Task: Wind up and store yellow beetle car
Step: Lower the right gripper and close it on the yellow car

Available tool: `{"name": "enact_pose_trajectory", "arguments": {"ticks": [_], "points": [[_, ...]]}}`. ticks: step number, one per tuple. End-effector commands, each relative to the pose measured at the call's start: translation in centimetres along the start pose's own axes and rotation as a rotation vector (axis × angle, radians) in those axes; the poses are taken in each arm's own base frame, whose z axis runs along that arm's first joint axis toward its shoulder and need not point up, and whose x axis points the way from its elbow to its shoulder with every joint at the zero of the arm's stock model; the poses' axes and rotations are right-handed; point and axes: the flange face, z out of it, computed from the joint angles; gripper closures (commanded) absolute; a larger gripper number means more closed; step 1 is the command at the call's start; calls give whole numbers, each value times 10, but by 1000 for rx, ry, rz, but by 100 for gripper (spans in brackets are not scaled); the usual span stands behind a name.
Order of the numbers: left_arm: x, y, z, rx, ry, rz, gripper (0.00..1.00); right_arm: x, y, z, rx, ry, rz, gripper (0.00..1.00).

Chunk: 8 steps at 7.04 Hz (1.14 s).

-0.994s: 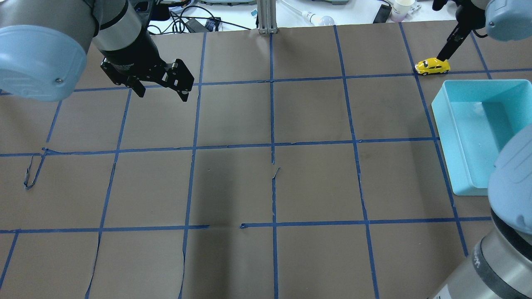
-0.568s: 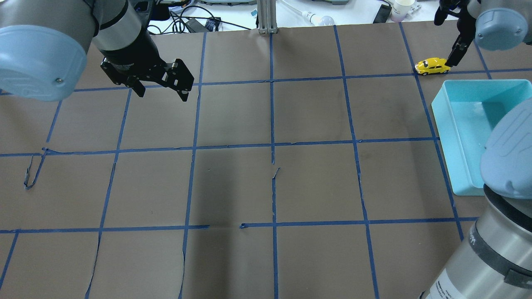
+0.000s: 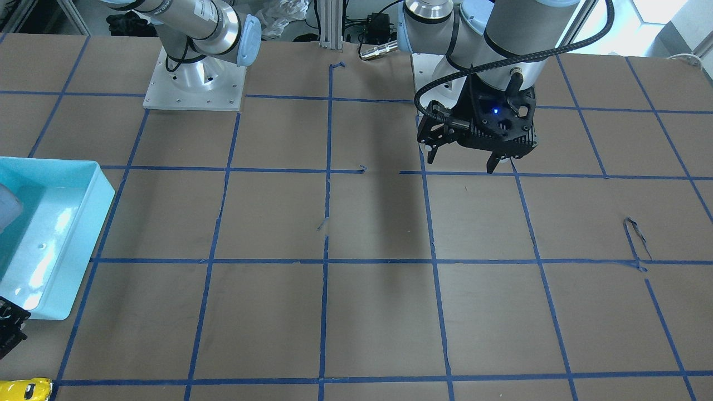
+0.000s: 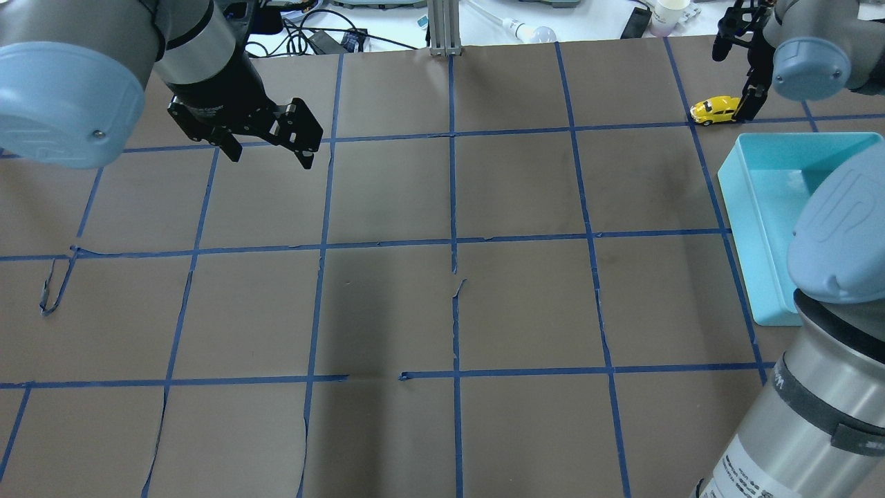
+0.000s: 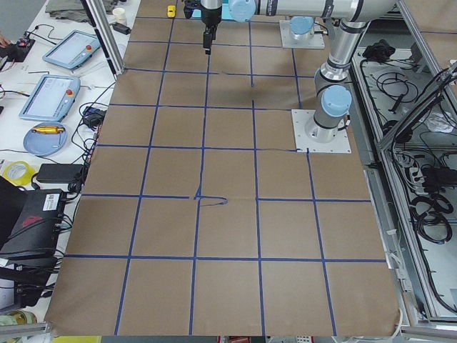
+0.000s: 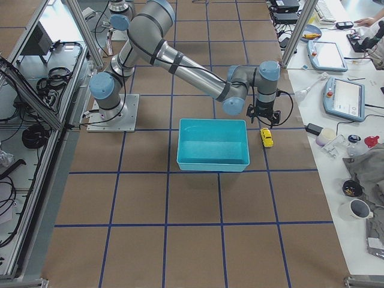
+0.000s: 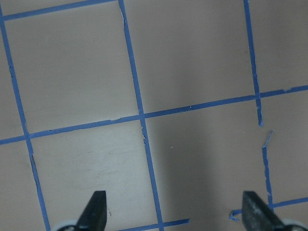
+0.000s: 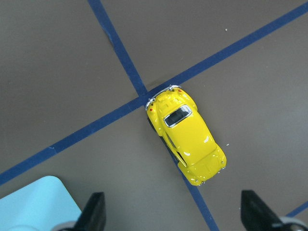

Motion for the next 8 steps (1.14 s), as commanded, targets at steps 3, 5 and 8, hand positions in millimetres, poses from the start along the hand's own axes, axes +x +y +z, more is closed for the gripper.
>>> {"name": "enact_pose_trajectory", "arguments": {"ticks": [3, 5, 8], "points": [[0, 0, 1, -2, -1, 1, 0, 12, -5, 39, 3, 23, -24, 0], [0, 0, 1, -2, -1, 1, 0, 14, -6, 48, 3, 18, -25, 0], [0, 0, 1, -2, -1, 1, 0, 23, -9, 75, 1, 5, -43, 0]]}}
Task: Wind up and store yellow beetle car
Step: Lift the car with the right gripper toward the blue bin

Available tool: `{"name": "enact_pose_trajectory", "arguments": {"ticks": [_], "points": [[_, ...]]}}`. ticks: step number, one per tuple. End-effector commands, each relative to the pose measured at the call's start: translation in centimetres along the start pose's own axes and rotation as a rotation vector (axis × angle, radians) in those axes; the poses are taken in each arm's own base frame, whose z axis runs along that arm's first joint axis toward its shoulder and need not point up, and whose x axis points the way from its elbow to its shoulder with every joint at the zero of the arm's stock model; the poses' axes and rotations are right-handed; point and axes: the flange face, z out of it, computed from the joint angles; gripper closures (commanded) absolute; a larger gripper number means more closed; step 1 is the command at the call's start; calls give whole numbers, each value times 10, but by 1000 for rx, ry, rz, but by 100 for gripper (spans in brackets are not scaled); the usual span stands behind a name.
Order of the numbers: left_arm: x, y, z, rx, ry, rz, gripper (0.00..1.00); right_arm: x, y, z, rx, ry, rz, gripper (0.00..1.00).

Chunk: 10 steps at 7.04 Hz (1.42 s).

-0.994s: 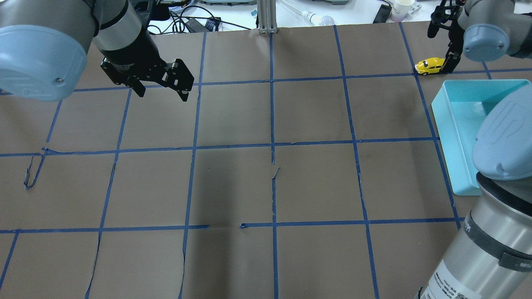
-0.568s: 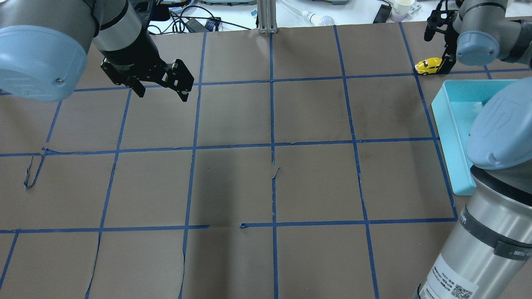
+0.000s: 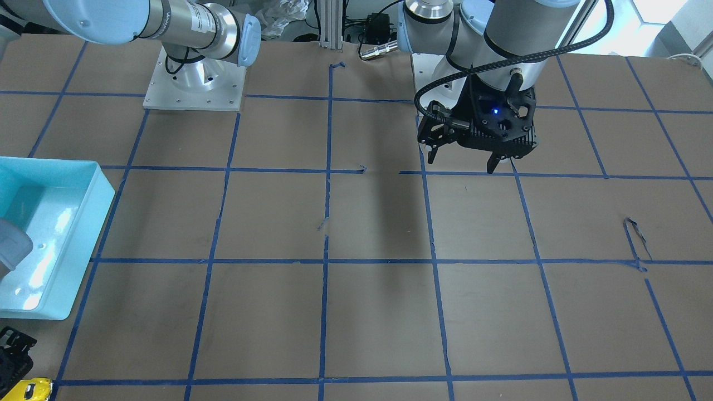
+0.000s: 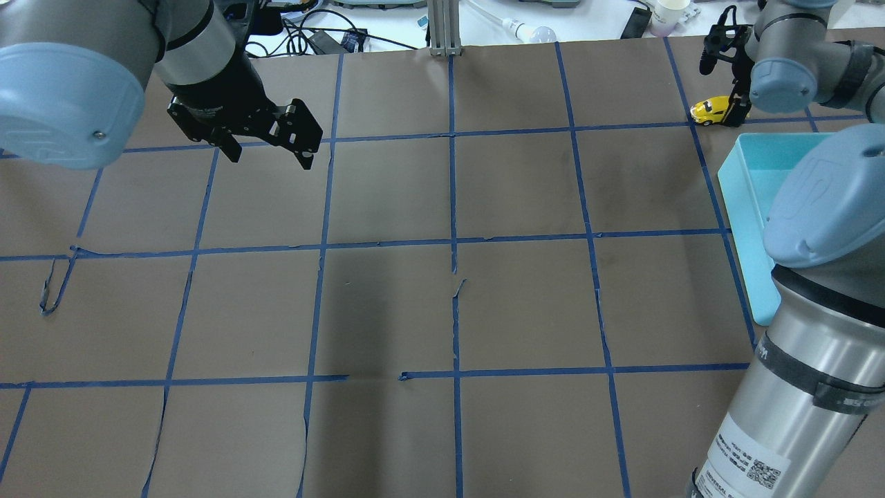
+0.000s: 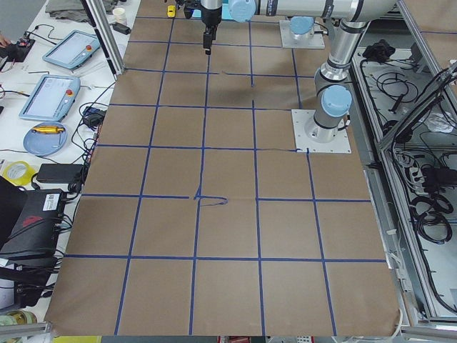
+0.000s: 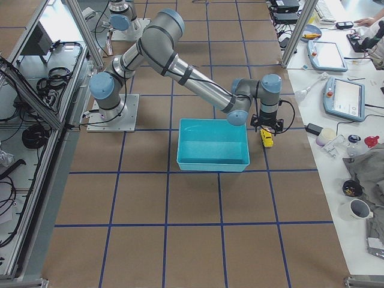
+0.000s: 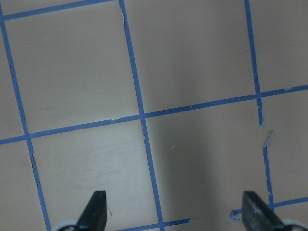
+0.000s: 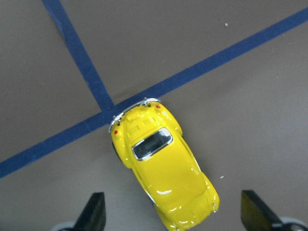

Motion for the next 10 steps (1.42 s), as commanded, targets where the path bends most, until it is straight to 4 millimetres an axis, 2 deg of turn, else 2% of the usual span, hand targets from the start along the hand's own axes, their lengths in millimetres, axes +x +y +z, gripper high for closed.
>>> {"name": "enact_pose_trajectory", "arguments": {"ticks": [1, 2, 3, 4, 5, 7, 10], "points": [[0, 0, 0, 0, 0, 0, 0, -1, -1, 17, -1, -18, -5, 0], [0, 0, 0, 0, -2, 0, 0, -2, -2, 20, 0, -23, -5, 0], [0, 0, 0, 0, -2, 0, 0, -1, -2, 20, 0, -23, -4, 20], [0, 0, 0, 0, -2, 0, 0, -2, -2, 19, -2, -23, -2, 56], [1, 0, 0, 0, -1, 2, 0, -2, -1, 18, -8, -22, 2, 97], [0, 0, 0, 0, -3, 0, 0, -2, 0, 13, -10, -25, 9, 100], [0, 0, 0, 0, -3, 0, 0, 6, 0, -30, 16, 30, -1, 100]]}}
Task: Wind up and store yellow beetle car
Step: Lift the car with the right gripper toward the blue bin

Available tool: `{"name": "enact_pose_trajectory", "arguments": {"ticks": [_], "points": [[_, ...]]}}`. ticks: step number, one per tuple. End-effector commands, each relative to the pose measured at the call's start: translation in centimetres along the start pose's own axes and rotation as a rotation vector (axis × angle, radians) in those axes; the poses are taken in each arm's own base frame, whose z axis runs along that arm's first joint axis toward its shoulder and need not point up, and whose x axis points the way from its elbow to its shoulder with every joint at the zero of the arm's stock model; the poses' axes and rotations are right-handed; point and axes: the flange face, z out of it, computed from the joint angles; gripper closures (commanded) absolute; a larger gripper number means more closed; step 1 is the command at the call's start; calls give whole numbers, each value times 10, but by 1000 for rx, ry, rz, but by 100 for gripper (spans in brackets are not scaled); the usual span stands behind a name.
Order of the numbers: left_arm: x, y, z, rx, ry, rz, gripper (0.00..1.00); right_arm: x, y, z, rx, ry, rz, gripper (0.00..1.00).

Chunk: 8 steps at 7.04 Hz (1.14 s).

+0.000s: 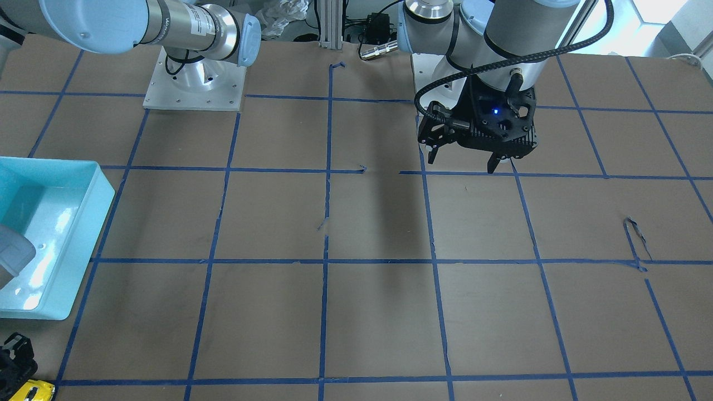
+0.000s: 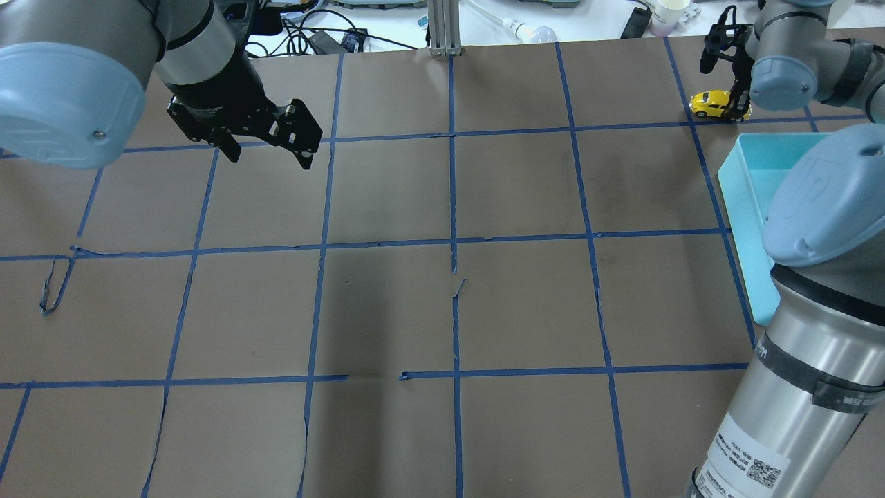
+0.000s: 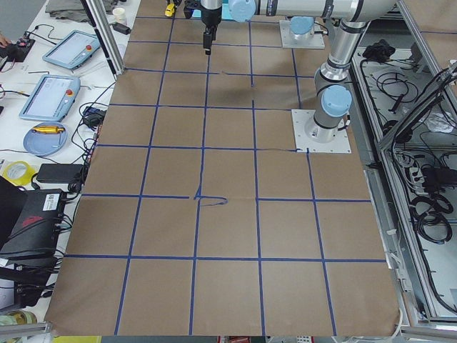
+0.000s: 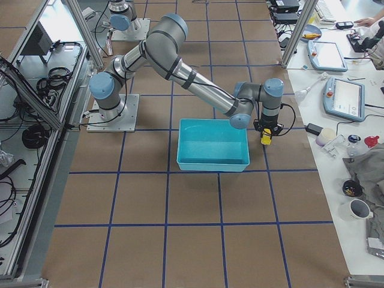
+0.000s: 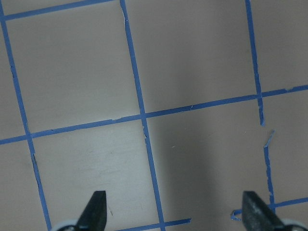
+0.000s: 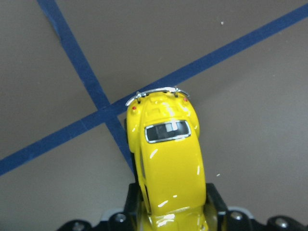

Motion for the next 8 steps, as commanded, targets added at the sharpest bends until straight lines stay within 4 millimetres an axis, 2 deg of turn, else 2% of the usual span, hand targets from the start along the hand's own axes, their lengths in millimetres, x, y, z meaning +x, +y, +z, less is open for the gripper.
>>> {"name": "enact_pose_trajectory", "arguments": {"ticks": [1, 2, 4, 6, 7, 8], "points": [[0, 0, 0, 0, 0, 0, 0, 4, -6, -28, 59, 34, -11, 100], [0, 0, 0, 0, 0, 0, 0, 7, -8, -45, 68, 57, -13, 100], [0, 0, 0, 0, 0, 0, 0, 8, -4, -115, 85, 122, -84, 100], [0, 0, 0, 0, 0, 0, 0, -23, 8, -176, 60, -55, -115, 100], [0, 0, 0, 0, 0, 0, 0, -38, 15, -179, 51, -127, -179, 100], [0, 0, 0, 0, 0, 0, 0, -47, 32, -165, -1, -169, -250, 100]]}}
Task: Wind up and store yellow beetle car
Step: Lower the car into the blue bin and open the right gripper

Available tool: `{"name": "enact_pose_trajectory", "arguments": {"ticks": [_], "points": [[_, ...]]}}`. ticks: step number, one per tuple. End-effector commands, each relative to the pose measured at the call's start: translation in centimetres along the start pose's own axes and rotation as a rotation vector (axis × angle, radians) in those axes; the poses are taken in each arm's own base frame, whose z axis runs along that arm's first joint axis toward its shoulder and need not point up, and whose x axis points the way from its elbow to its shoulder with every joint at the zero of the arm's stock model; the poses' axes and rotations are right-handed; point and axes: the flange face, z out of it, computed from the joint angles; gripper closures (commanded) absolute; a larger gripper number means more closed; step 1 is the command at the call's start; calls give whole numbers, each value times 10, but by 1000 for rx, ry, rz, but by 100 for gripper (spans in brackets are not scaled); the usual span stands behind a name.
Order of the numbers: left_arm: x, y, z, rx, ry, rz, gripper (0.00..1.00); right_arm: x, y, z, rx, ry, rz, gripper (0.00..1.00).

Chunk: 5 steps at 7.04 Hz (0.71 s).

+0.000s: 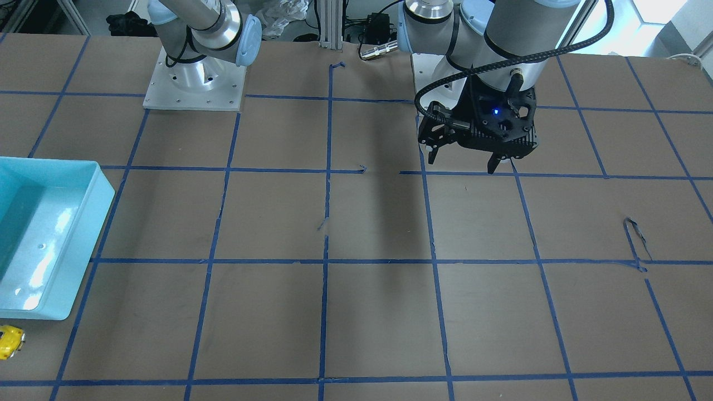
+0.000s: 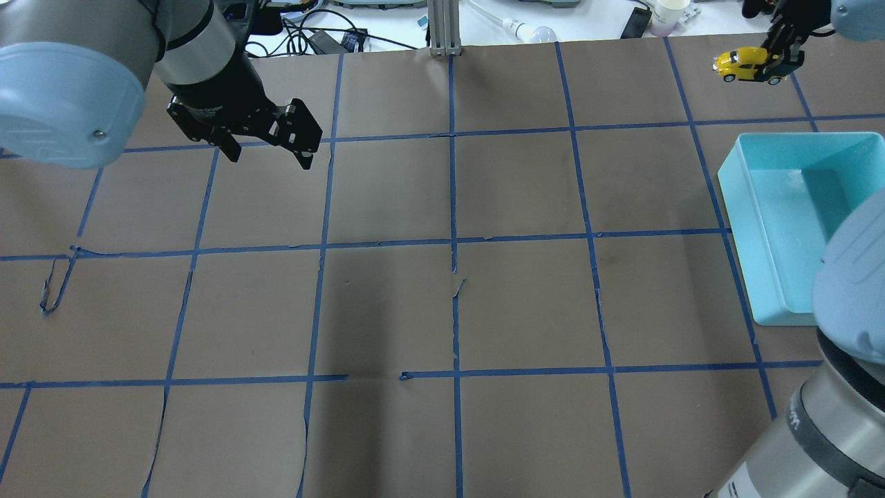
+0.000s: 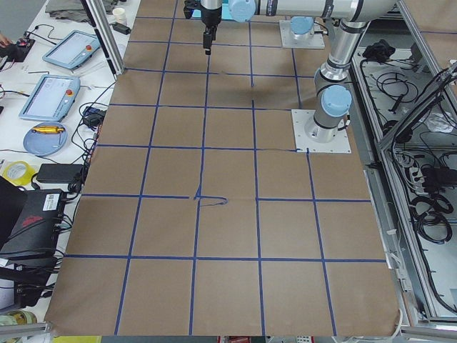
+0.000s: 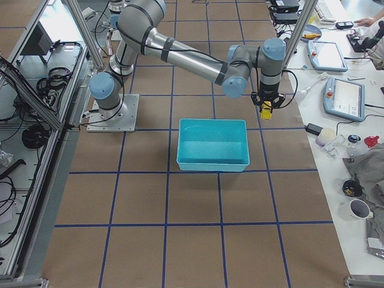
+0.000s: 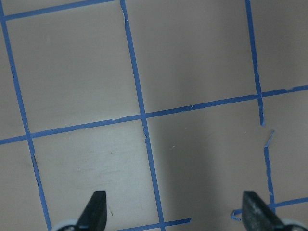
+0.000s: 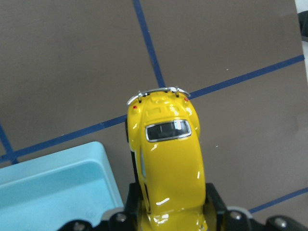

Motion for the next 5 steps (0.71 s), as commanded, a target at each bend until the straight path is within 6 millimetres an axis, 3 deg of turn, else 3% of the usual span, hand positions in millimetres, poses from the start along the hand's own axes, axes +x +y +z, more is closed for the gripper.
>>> {"name": "enact_pose_trajectory", "arguments": {"ticks": [1, 2, 3, 5], "points": [[0, 0, 0, 0, 0, 0, 0, -29, 49, 23, -46, -116, -54, 100], [0, 0, 0, 0, 0, 0, 0, -46, 80, 45, -33, -161, -38, 100], [0, 0, 0, 0, 0, 0, 0, -59, 99, 58, -30, -189, -27, 100], [0, 0, 0, 0, 0, 0, 0, -81, 108, 75, -26, -226, -30, 100]]}}
